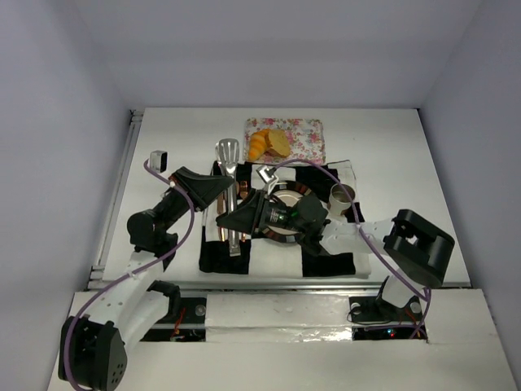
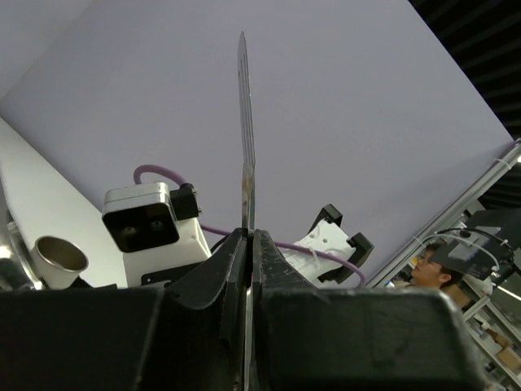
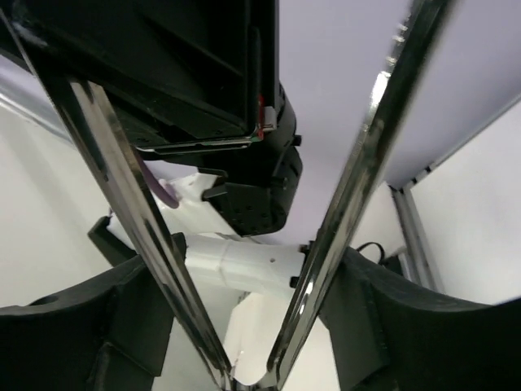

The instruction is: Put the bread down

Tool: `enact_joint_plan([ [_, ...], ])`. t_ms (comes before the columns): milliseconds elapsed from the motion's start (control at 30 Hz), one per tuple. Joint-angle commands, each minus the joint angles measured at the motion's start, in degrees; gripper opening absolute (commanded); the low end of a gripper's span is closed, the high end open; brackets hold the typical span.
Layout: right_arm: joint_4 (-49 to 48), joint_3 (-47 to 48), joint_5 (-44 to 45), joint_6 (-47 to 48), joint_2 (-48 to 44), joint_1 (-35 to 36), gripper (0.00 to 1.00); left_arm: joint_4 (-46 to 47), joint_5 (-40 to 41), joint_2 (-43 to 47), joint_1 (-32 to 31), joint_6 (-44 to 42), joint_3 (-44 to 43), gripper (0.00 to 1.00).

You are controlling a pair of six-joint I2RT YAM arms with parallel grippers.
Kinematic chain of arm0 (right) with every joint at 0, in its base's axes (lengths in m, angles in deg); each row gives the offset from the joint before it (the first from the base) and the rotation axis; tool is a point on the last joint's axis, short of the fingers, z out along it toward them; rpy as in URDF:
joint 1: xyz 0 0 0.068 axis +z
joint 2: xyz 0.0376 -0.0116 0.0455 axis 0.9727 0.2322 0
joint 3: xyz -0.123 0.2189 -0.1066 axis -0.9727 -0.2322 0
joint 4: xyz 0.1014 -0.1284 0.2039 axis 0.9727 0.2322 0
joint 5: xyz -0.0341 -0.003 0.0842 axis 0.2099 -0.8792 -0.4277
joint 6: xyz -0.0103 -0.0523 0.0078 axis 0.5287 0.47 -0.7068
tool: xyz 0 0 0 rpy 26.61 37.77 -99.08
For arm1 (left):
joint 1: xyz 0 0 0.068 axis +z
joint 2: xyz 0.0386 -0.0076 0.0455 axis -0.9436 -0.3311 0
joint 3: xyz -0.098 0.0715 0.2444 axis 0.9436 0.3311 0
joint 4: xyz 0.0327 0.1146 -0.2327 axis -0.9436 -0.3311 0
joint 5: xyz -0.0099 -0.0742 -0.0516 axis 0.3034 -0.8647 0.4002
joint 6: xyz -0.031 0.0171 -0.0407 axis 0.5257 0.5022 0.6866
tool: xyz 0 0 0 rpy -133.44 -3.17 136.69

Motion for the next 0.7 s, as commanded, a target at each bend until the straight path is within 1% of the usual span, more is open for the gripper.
enact_joint_plan([
  [0, -13.9, -1.3, -0.72, -4.76, 1.14, 0.32, 0.67, 20.82, -1.03, 0.03, -0.57, 1.54, -0.81, 0.0],
  [67, -14.45, -2.01, -0.28, -5.2, 0.96, 0.32, 0.62, 21.26, -1.38, -0.06, -0.57, 1.8, -0.81, 0.0],
  [167, -14.19, -2.71, 0.77, -4.59, -0.52, 0.32, 0.6, 21.0, -2.0, -0.06, -0.57, 1.98, -0.81, 0.0],
  [200, -12.18, -2.89, 1.3, -4.06, -1.23, 0.32, 0.56, 20.65, -2.43, 0.2, -0.57, 1.72, -0.81, 0.0],
  [233, -8.77, -2.71, 1.74, -2.75, -2.71, 0.32, 0.55, 19.17, -2.87, 0.55, -0.57, 1.28, -1.07, 0.02],
  [267, -8.73, -2.71, 2.09, -2.04, -2.73, 0.32, 0.55, 17.76, -2.88, 0.55, -0.57, 0.75, -1.16, 0.02],
  [300, -4.91, -2.45, 2.44, -1.34, -4.38, 0.32, 0.55, 16.44, -3.31, 1.25, -0.57, 0.14, -1.33, 0.11],
  [367, 0.03, -2.01, 3.93, 1.11, -6.24, 0.32, 0.54, 12.49, -3.84, 1.87, -0.57, -2.06, -1.86, 0.25],
  [400, 4.06, -1.75, 4.37, 1.91, -7.9, 0.32, 0.53, 11.08, -4.1, 2.65, -0.57, -2.85, -2.04, 0.4],
  [467, 7.07, -1.57, 5.52, 3.49, -9.49, 0.32, 0.53, 7.3, -4.37, 3.27, -0.57, -4.87, -2.39, 0.5],
  [500, 10.04, -1.31, 6.04, 4.02, -10.19, 0.32, 0.53, 6.16, -4.89, 3.97, -0.57, -5.66, -2.83, 0.59],
  [567, 11.74, -1.31, 7.19, 5.25, -12.04, 0.32, 0.53, 2.99, -4.98, 4.59, -0.57, -7.33, -3.18, 0.66],
  [600, 14.18, -1.05, 7.62, 5.52, -12.48, 0.32, 0.53, 2.03, -5.33, 5.29, -0.57, -7.95, -3.62, 0.71],
  [667, 17.7, 0.18, 8.59, 6.83, -13.71, 0.32, 0.53, -2.71, -5.51, 6.26, -0.57, -9.79, -4.32, 0.76],
])
